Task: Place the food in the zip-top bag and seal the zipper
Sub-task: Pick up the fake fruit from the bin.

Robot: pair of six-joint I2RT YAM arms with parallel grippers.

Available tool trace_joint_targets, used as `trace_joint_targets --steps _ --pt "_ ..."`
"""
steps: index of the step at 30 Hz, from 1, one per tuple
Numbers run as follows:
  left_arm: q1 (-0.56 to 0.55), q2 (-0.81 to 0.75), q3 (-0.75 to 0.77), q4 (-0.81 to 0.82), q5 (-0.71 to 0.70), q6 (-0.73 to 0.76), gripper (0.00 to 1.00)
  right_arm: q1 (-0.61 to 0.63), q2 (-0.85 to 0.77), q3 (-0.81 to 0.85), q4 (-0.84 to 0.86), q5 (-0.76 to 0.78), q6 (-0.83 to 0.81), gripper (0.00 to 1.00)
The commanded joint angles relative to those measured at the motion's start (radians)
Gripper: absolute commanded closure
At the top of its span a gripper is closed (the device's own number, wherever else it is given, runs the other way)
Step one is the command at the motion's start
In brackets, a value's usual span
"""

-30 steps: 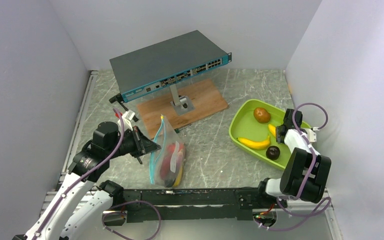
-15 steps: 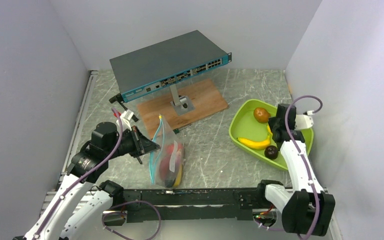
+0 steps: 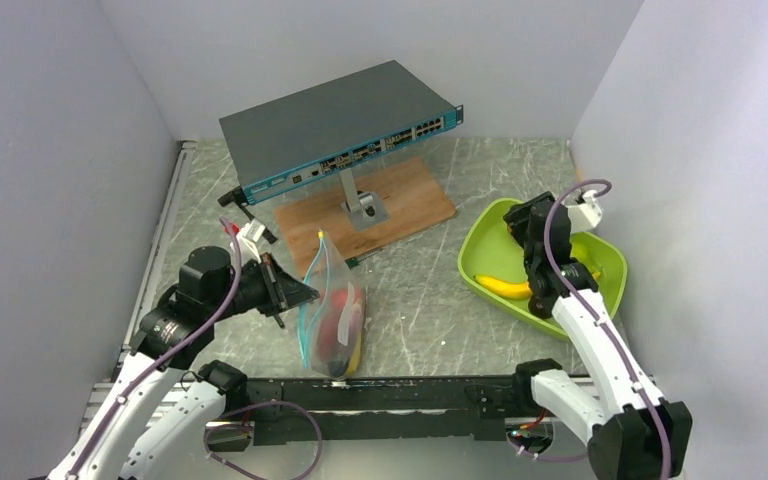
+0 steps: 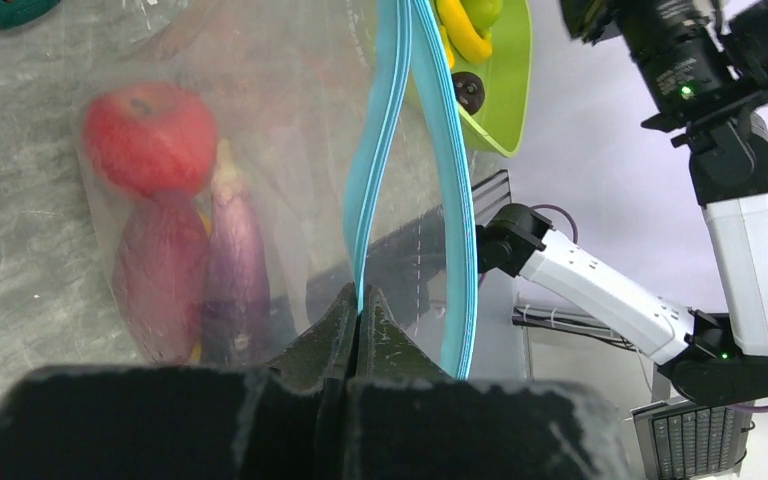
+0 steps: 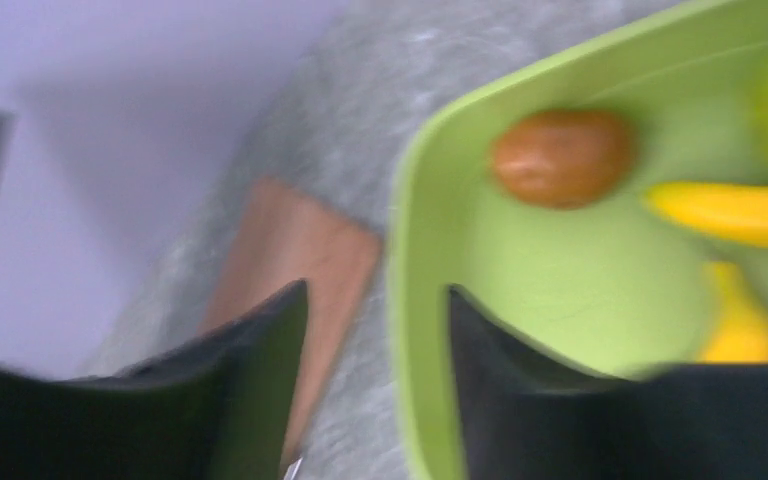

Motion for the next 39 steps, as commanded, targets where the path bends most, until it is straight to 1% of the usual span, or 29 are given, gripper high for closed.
trace_joint_targets --steps 1,2,3,6,7,9,12,15,18,21,23,25,30,31,34,37,39 --pt "-0.001 -0.024 0.028 0.023 0.004 -0.007 1.00 -0.077 0.074 0.023 -0.281 0.363 0.261 0.24" --pt "-0.001 -0.027 0.030 0.018 0.002 -0.004 1.00 -0.119 0.098 0.020 -0.310 0.364 0.295 0.15" --pt "0.000 -0.031 0.033 0.014 0.001 -0.001 1.00 -0.180 0.119 0.006 -0.317 0.331 0.311 0.11" --pt "-0.001 -0.027 0.042 0.006 0.002 0.005 1.00 -0.397 0.182 -0.047 -0.264 0.151 0.313 0.10" --pt "0.000 -0.024 0.041 0.008 0.007 0.005 1.00 -0.438 0.209 -0.053 -0.247 0.135 0.315 0.10" --pt "0.000 -0.016 0.030 0.022 0.016 -0.003 1.00 -0.472 0.246 -0.049 -0.239 0.150 0.346 0.08" --pt "-0.001 0.004 0.023 0.050 0.044 -0.012 1.00 -0.514 0.285 -0.043 -0.221 0.117 0.369 0.06" --pt "-0.001 0.021 0.030 0.052 0.055 -0.010 1.00 -0.580 0.325 -0.048 -0.191 0.084 0.388 0.05" --pt "-0.001 0.021 0.041 0.040 0.040 -0.007 1.00 -0.631 0.349 -0.073 -0.131 0.039 0.385 0.07" --pt "-0.001 0.012 0.038 0.039 0.033 -0.011 1.00 -0.675 0.365 -0.125 -0.032 -0.039 0.381 0.23" --pt "0.000 0.012 0.030 0.045 0.034 -0.017 1.00 -0.691 0.385 -0.145 0.004 -0.081 0.397 0.28" --pt "0.000 0.016 0.027 0.048 0.042 -0.019 1.00 -0.694 0.415 -0.145 0.040 -0.087 0.390 0.28" --pt "-0.001 0.015 0.048 0.026 0.034 -0.009 1.00 -0.694 0.484 -0.125 0.066 -0.081 0.378 0.26" --pt "-0.001 0.014 0.052 0.020 0.028 -0.006 1.00 -0.693 0.488 -0.127 0.066 -0.077 0.377 0.28" --pt "-0.001 0.011 0.060 0.012 0.020 0.000 1.00 -0.693 0.479 -0.147 0.093 -0.065 0.363 0.43" --pt "-0.001 0.014 0.052 0.020 0.026 -0.001 1.00 -0.692 0.451 -0.155 0.091 -0.060 0.348 0.72" --pt "-0.001 0.018 0.046 0.025 0.030 -0.001 1.00 -0.681 0.414 -0.149 0.069 -0.060 0.335 0.83"
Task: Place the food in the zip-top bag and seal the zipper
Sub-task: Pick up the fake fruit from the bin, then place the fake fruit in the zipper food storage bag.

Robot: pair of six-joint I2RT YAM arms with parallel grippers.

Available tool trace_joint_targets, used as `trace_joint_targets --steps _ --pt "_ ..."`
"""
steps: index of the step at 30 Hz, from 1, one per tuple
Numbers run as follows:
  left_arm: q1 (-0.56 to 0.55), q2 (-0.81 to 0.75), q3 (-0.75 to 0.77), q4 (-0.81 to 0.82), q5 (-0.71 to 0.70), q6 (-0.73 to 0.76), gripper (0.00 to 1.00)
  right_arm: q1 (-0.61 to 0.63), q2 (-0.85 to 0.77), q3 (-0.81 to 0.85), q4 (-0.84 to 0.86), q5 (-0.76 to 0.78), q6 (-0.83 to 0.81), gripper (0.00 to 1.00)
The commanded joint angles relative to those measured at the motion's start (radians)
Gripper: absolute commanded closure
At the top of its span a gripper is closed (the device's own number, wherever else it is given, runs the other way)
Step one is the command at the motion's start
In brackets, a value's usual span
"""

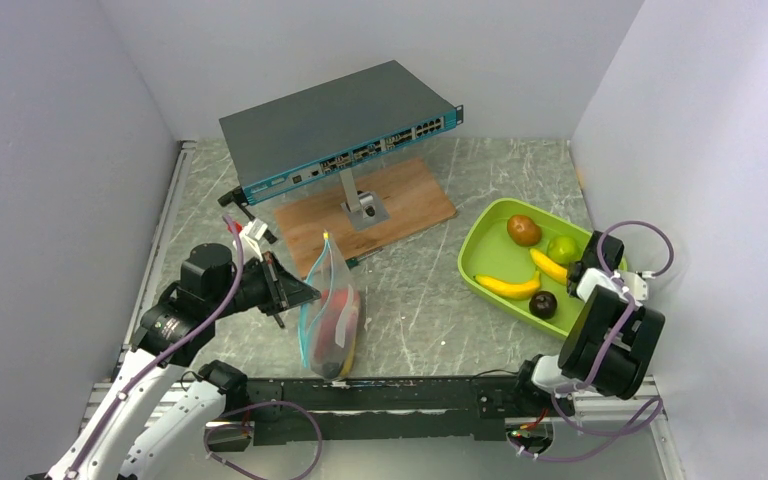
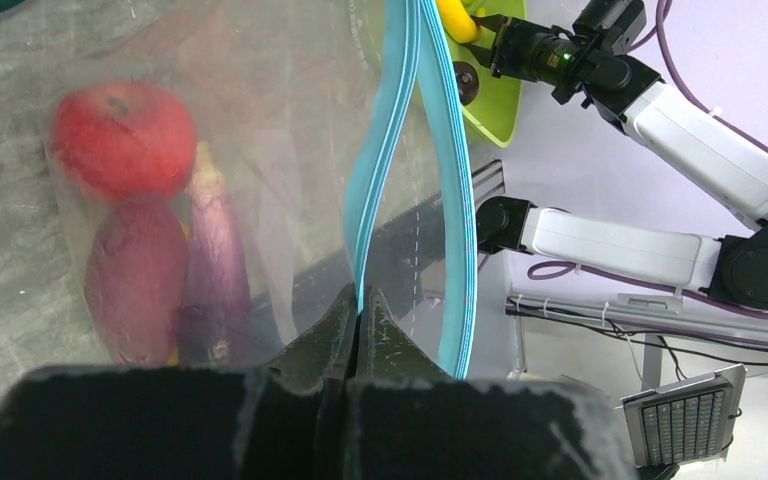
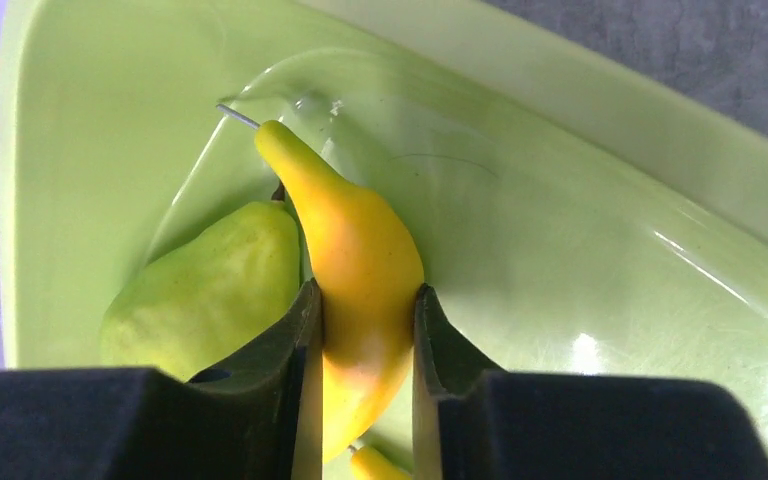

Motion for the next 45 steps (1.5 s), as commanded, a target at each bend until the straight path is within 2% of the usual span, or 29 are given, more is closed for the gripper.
trace_joint_targets --steps 1,7,9,14,18,23,29,35,42,45 --pt "-0.001 -0.002 0.027 0.035 0.007 0.001 1.00 0.022 -0.081 0.010 -0.004 0.022 -0.032 0.86" --pt "-0.001 0.005 0.034 0.035 0.008 0.007 1.00 0.138 -0.193 0.131 -0.182 0.165 -0.060 0.92" --pt "-0.001 0.000 0.033 0.033 0.001 0.008 1.00 0.215 -0.247 0.159 -0.203 0.197 -0.076 0.95" --pt "-0.001 -0.009 0.032 0.033 -0.003 0.008 1.00 0.430 -0.325 0.231 -0.145 0.130 -0.196 1.00" --pt "0.000 -0.014 0.042 0.029 -0.005 0.004 1.00 0.638 -0.389 0.242 0.026 -0.008 -0.368 1.00" --pt "-0.001 -0.003 0.065 0.041 -0.003 -0.001 1.00 0.824 -0.416 0.204 0.385 -0.418 -0.649 1.00" --pt "0.000 0.011 0.065 0.036 0.001 0.002 1.00 1.027 -0.394 0.182 0.669 -0.646 -0.880 1.00" --pt "-0.001 0.014 0.069 0.035 0.005 -0.009 1.00 1.256 -0.383 0.189 0.830 -0.725 -1.157 1.00" --pt "-0.001 0.020 0.076 0.021 0.012 0.004 1.00 1.380 -0.273 0.250 1.000 -0.842 -1.306 1.00" --pt "-0.001 0.019 0.071 0.005 0.006 0.014 1.00 1.421 -0.241 0.240 1.082 -0.920 -1.452 1.00"
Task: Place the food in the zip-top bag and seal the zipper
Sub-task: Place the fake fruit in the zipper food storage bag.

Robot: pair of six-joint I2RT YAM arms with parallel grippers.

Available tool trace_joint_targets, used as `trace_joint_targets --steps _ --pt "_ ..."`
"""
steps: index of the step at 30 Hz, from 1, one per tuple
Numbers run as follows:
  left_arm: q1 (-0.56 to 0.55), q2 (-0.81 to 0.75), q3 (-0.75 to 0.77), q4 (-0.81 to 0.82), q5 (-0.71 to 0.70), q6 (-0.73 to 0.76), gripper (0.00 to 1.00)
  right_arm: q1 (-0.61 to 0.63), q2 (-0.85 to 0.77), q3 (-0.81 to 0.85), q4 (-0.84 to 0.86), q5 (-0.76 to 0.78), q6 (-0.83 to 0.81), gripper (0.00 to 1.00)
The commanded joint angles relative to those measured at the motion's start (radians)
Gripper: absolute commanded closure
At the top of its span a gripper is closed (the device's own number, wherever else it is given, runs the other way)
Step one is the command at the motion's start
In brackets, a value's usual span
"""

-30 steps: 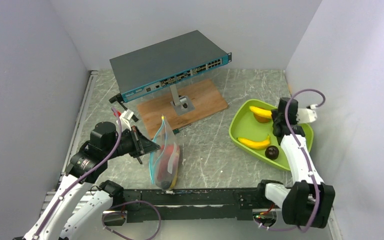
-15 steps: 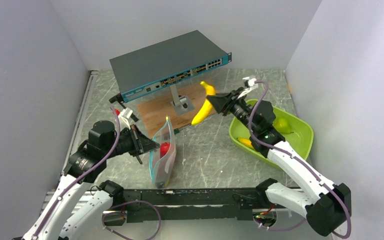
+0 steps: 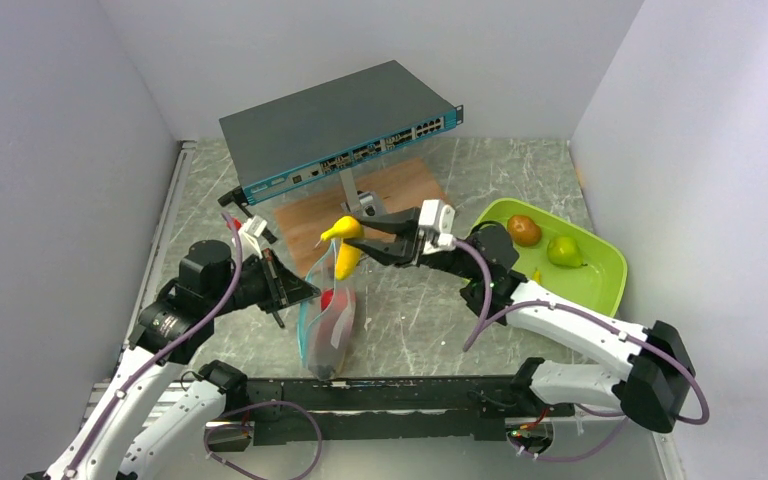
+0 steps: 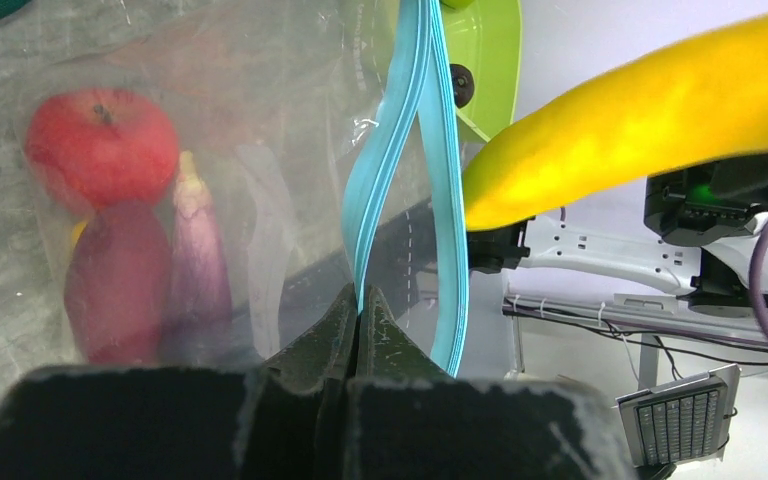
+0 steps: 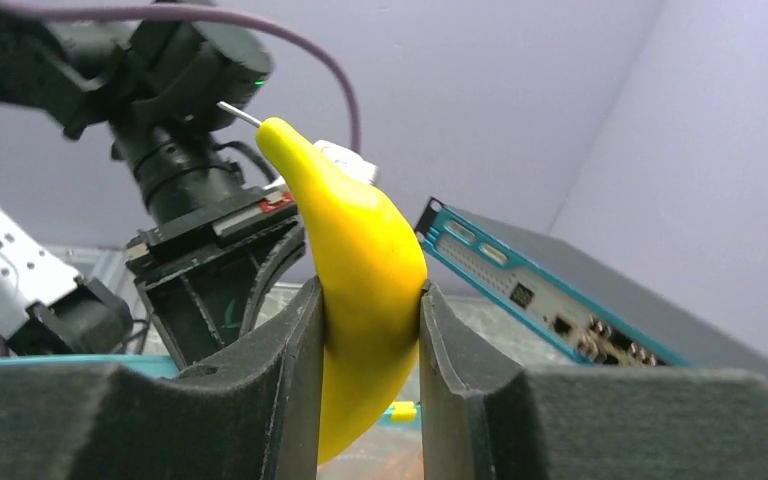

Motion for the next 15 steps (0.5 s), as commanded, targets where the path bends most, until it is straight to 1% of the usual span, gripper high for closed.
trace_joint_targets --steps 1,5,9,15 --pt "-0.001 -0.001 0.038 0.013 0.007 0.012 1.00 0.059 0.033 0.039 0.189 -0.136 -0.252 1.00" --pt "-0.001 -0.008 0.020 0.021 0.014 0.005 1.00 0.078 0.061 0.094 0.144 -0.161 -0.313 1.00" --pt "-0.001 -0.014 0.027 0.000 0.008 0.015 1.00 0.077 0.015 0.103 0.074 -0.111 -0.371 1.00" --pt "-0.001 -0.006 0.021 0.021 0.017 0.015 1.00 0.078 0.001 0.117 0.012 -0.161 -0.425 1.00"
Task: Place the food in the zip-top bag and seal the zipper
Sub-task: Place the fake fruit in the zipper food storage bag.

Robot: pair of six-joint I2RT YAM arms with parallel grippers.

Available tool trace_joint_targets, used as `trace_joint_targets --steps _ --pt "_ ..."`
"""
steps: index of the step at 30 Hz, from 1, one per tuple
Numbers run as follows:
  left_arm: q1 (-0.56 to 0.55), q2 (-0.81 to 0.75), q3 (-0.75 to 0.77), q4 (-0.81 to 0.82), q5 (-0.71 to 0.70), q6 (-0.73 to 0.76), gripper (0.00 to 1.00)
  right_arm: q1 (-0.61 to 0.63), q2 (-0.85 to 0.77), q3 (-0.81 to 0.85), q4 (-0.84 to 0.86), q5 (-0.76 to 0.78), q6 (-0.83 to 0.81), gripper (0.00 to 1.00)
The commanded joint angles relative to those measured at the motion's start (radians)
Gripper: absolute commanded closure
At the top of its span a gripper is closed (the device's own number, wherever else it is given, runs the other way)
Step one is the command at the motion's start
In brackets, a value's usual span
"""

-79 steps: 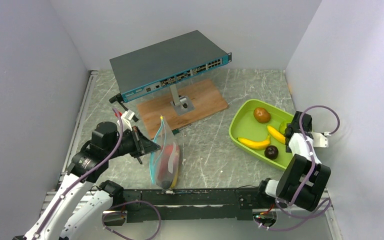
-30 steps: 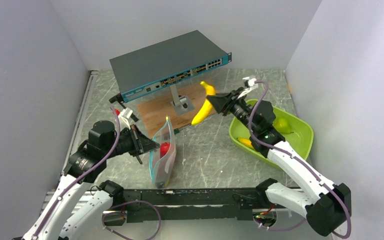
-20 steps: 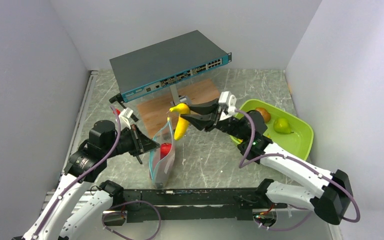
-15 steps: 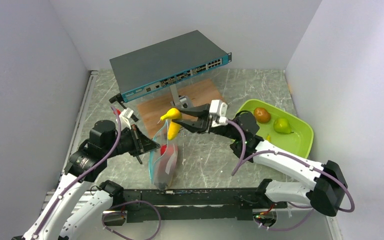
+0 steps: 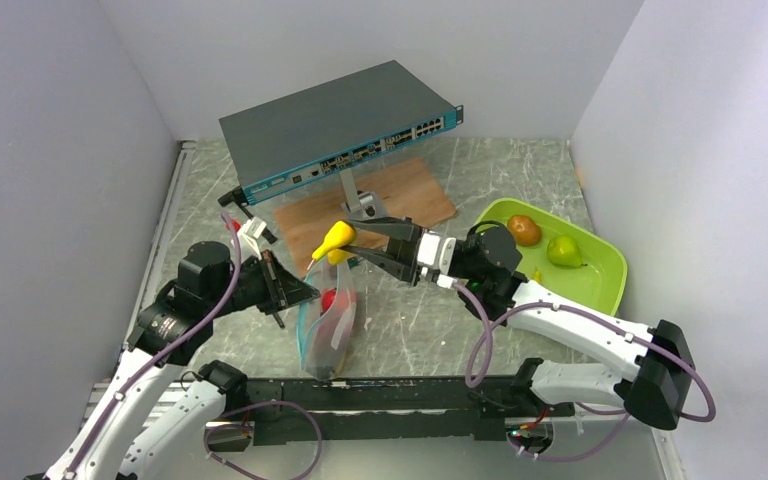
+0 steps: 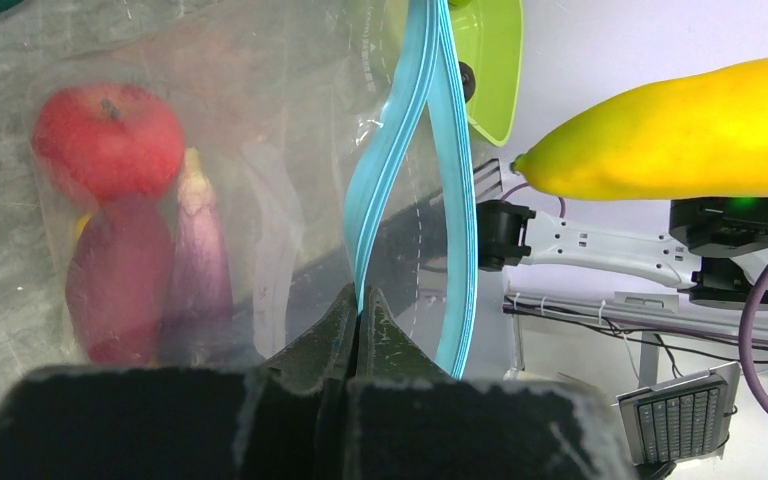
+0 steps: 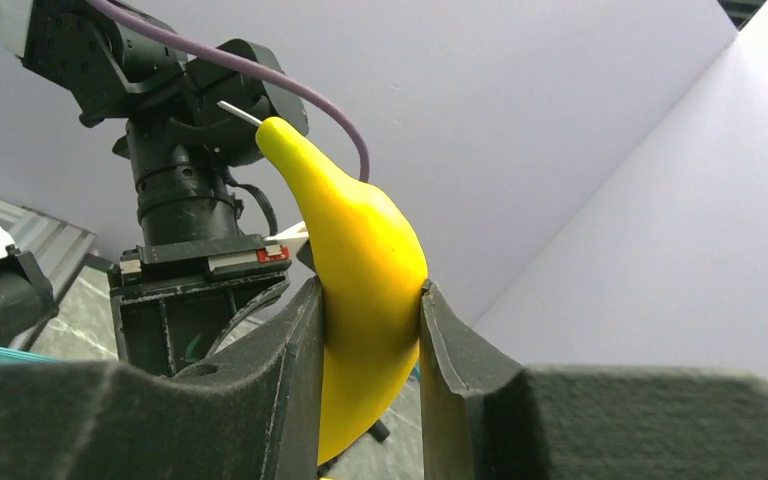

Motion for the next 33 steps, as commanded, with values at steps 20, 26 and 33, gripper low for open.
trace_joint_targets --steps 20,26,33 --pt "0.000 -0.025 0.030 0.070 -0.059 -0.006 1.00 0.048 0.036 0.501 -1.005 0.765 1.003 1.00" --pt "-0.001 -0.003 0.060 0.106 -0.087 0.016 1.00 0.074 0.137 0.730 -1.417 0.763 1.308 1.00" --pt "-0.001 0.077 0.071 0.102 -0.108 0.077 1.00 0.084 0.199 0.830 -1.662 0.690 1.427 1.00"
